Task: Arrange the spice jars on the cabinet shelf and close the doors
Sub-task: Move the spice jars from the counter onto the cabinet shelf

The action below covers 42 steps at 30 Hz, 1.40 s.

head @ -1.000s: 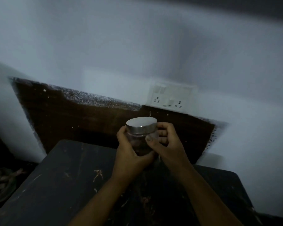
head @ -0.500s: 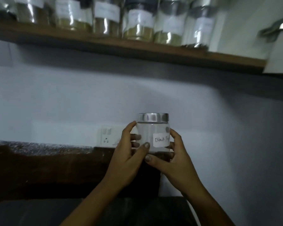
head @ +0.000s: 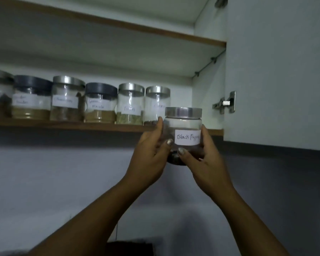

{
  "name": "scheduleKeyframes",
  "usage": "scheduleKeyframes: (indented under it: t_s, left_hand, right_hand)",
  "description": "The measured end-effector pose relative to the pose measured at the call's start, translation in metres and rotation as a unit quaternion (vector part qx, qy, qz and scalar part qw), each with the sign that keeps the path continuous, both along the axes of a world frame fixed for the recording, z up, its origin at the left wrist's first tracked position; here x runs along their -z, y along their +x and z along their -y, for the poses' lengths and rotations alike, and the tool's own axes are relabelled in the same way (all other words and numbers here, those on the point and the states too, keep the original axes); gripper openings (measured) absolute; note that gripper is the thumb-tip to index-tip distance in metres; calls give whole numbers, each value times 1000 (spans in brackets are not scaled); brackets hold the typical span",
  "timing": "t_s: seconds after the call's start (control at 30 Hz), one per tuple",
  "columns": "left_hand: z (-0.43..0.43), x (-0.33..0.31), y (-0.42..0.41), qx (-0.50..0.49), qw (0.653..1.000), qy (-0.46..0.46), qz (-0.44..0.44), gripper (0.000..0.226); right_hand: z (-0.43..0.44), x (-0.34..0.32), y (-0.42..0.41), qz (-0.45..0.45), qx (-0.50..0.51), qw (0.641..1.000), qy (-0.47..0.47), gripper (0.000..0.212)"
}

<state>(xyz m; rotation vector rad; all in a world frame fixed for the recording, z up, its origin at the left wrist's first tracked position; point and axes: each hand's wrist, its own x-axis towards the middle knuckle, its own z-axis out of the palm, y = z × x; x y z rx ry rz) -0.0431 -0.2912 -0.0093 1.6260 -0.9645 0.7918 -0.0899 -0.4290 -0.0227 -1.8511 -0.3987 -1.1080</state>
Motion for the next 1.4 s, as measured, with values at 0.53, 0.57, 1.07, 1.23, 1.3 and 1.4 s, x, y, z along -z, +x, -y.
scheduleKeyframes:
  t_s: [0.53,0.57,1.07,1.23,1.3,1.4]
  left_hand:
    - [79,-53,57,-71,997,8,15,52]
    - [80,-51,58,-83,996,19,24,53]
    - [75,-30,61,-138,980,59,131,53]
    - [56,-26,59,-132,976,93,145,52]
    - [43,-25,56,-137,974,105,148,51]
    - [14,-24,51,-162,969,111,148,52]
  right_hand:
    - [53,-71,76,14,167,982,-81,70]
    - [54,-73,79,4,173,981,-86,69]
    - [45,-65,105,-87,364,909,-187,76]
    - [43,-65,109,-93,364,911,-168,83]
    - [42,-62,110,-103,351,918,-155,85]
    - [34,-54,107,-97,306,942,-98,90]
